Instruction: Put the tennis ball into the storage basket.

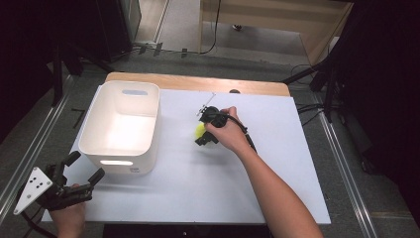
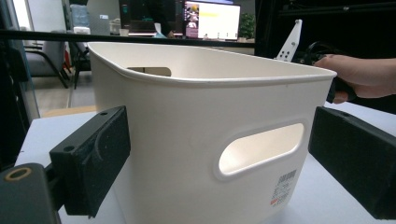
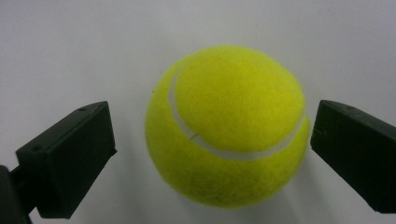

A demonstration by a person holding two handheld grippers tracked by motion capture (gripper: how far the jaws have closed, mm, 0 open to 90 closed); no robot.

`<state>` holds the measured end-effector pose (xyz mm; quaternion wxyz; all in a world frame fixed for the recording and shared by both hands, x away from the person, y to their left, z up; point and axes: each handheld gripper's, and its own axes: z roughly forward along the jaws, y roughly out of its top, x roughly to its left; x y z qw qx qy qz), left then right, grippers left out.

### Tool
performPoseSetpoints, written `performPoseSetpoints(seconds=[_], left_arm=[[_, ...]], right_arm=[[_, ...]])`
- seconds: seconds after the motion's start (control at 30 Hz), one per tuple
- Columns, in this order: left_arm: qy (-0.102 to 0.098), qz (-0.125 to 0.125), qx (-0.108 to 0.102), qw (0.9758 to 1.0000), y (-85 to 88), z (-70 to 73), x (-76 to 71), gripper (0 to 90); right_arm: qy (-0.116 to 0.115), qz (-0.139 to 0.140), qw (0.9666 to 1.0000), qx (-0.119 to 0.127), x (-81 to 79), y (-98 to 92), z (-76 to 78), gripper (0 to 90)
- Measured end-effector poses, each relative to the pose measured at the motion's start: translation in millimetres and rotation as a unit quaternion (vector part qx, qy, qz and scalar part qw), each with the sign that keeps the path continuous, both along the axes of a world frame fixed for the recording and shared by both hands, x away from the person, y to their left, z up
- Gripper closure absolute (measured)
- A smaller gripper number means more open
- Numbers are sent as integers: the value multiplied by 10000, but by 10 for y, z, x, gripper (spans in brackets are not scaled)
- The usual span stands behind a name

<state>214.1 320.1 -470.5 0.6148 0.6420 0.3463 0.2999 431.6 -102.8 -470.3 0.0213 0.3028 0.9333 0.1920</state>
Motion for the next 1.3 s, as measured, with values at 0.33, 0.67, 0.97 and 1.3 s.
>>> performPoseSetpoints(seconds=[0.33,0.67,0.97,1.3], left_arm=[[0,1,0,10000,-1,0,0,58],[-1,8,-8,10000,0,-1,1,58],[4,9,0,10000,0,0,1,58],[6,10,0,10000,0,0,1,58]], right_arm=[[-77,-30,9999,-74,1,30,-21,125],[-111,-10,9999,-115,4,39,-30,225],[-117,46,9997,-188,4,30,-17,237],[-159,133,9996,-167,-14,37,45,239]])
